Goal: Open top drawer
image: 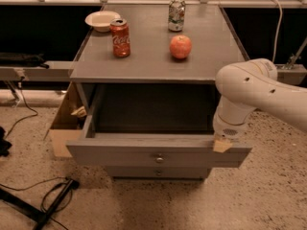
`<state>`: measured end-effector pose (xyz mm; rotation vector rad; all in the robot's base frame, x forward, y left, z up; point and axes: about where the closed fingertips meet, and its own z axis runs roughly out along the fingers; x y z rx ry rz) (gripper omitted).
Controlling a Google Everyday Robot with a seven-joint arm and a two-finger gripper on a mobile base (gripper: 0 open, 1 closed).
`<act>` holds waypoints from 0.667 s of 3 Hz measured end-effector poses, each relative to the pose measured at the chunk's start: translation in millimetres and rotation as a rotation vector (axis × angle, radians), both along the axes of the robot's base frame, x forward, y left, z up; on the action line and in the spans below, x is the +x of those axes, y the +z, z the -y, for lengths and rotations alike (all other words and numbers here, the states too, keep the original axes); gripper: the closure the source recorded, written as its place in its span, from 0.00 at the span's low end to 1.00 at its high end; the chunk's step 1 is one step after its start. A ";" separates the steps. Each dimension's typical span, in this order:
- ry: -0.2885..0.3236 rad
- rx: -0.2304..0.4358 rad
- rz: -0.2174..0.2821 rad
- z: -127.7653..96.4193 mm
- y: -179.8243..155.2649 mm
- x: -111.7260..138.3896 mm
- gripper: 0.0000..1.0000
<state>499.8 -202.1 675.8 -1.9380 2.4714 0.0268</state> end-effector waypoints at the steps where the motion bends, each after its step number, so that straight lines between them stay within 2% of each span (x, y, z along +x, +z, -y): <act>1: -0.013 0.004 -0.024 3.1 9.4 -16.4 1.00; 2: -0.014 0.005 -0.027 3.6 11.8 -19.1 1.00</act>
Offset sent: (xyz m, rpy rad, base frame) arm -0.4632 -0.0715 0.2772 0.1341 0.6269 -0.3285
